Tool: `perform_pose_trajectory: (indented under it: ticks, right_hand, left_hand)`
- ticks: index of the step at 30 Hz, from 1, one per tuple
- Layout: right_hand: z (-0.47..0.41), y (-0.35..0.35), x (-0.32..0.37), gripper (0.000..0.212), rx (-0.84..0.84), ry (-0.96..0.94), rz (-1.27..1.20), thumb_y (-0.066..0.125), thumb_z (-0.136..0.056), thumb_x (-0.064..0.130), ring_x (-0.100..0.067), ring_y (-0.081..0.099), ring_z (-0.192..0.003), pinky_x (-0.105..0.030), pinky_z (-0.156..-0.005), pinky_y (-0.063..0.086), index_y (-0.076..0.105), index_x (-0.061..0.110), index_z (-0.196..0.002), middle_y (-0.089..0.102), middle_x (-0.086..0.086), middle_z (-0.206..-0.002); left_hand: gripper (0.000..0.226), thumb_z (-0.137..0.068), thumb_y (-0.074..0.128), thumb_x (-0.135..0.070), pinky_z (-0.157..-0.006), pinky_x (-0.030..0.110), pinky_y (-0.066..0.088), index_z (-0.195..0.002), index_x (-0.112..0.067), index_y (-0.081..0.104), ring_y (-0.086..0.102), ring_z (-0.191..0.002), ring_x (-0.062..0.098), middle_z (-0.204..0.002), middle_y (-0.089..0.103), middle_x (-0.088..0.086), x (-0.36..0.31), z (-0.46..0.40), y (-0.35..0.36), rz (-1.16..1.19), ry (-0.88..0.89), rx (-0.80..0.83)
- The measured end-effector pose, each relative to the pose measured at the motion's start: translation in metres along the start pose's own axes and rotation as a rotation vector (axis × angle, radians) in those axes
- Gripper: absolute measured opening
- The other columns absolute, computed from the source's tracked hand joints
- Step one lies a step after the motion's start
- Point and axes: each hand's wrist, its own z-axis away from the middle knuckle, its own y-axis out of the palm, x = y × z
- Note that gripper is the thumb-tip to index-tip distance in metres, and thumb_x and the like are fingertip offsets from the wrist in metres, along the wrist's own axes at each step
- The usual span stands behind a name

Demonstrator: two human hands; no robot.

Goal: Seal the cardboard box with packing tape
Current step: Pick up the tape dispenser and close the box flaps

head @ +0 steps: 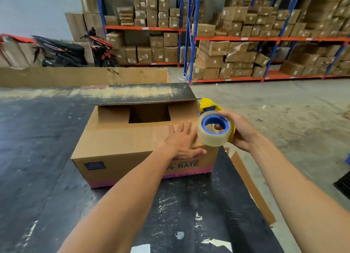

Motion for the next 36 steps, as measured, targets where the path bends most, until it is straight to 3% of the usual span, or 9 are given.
perform_pose_trajectory:
  ticks: [4,7,11,14,17,23,27,31,36]
  right_hand:
    - [-0.010,0.027,0.007,0.024,-0.004,-0.193,0.248,0.063,-0.093,0.029,-0.008,0.060,-0.077,-0.021,-0.065,0.047,0.074,0.020,-0.113,0.069,0.006,-0.089]
    - [-0.011,0.041,0.019,0.035,-0.062,-0.374,0.318,0.075,-0.085,0.020,-0.008,0.070,-0.092,-0.024,-0.080,0.052,0.074,0.029,-0.119,0.077,0.008,-0.106]
    - [-0.006,0.051,0.033,0.042,0.016,-0.585,0.421,0.082,-0.081,0.014,-0.011,0.068,-0.111,-0.032,-0.097,0.052,0.075,0.035,-0.116,0.074,0.010,-0.118]
    - [-0.006,0.062,0.038,0.045,-0.011,-0.756,0.547,0.083,-0.081,0.018,-0.012,0.066,-0.104,-0.027,-0.088,0.053,0.073,0.041,-0.118,0.073,0.007,-0.114]
    - [-0.012,0.078,0.041,0.047,-0.028,-1.008,0.759,0.081,-0.080,0.032,-0.014,0.057,-0.081,-0.022,-0.068,0.046,0.069,0.038,-0.125,0.063,-0.003,-0.092]
    - [-0.042,0.110,0.024,0.048,0.128,-1.065,0.984,0.071,-0.080,0.046,-0.014,0.057,-0.083,-0.033,-0.068,0.050,0.066,0.042,-0.128,0.058,0.000,-0.094]
    - [-0.045,0.141,0.033,0.050,0.187,-1.057,0.895,0.079,-0.082,0.035,-0.007,0.053,-0.086,-0.015,-0.069,0.042,0.064,0.041,-0.129,0.054,0.011,-0.096]
    - [-0.051,0.173,0.050,0.051,0.240,-0.937,0.767,0.081,-0.083,0.025,0.000,0.055,-0.089,-0.013,-0.074,0.043,0.065,0.034,-0.131,0.059,0.008,-0.098]
    - [-0.080,0.203,0.061,0.052,0.322,-0.814,0.765,0.080,-0.080,0.046,-0.015,0.060,-0.104,-0.035,-0.087,0.053,0.065,0.043,-0.129,0.066,0.005,-0.113]
  left_hand:
    - [0.099,-0.079,0.051,-0.077,-0.114,0.069,0.000,-0.157,-0.025,0.016,0.002,-0.151,0.033,-0.165,0.009,0.010,0.004,0.002,0.001,0.149,0.055,-0.106]
    - [0.076,-0.076,0.070,-0.046,-0.116,0.055,0.026,-0.145,-0.030,0.042,0.034,-0.140,0.025,-0.152,0.040,0.004,0.024,0.010,-0.014,0.584,0.162,-0.226]
    - [0.044,-0.082,0.058,-0.030,-0.108,0.044,0.044,-0.125,-0.021,0.067,0.060,-0.119,0.019,-0.128,0.067,0.002,0.059,0.039,-0.054,1.307,-0.159,-0.228]
    - [0.050,-0.100,0.046,-0.041,-0.098,0.048,0.052,-0.124,0.001,0.061,0.067,-0.108,0.038,-0.120,0.068,0.024,0.085,0.062,-0.088,1.852,-0.367,-0.234]
    - [0.068,-0.100,0.038,-0.052,-0.102,0.052,0.048,-0.130,0.008,0.051,0.063,-0.114,0.045,-0.127,0.060,0.032,0.100,0.086,-0.117,2.059,-0.323,-0.136]
    - [0.065,-0.094,0.060,-0.047,-0.089,0.043,0.058,-0.130,0.006,0.053,0.070,-0.106,0.034,-0.123,0.066,0.024,0.116,0.114,-0.141,1.971,-0.348,-0.302]
    - [0.030,-0.092,0.068,-0.018,-0.072,0.035,0.062,-0.115,0.000,0.062,0.074,-0.090,0.027,-0.107,0.073,0.019,0.136,0.129,-0.149,1.971,-0.429,-0.409]
    - [0.007,-0.095,0.057,0.003,-0.066,0.031,0.061,-0.096,0.003,0.063,0.070,-0.081,0.025,-0.095,0.070,0.019,0.154,0.133,-0.172,1.944,-0.516,-0.495]
    - [0.015,-0.090,0.051,0.016,-0.053,0.034,0.062,-0.096,0.010,0.063,0.071,-0.071,0.030,-0.095,0.070,0.025,0.183,0.123,-0.187,1.712,-0.699,-0.694]
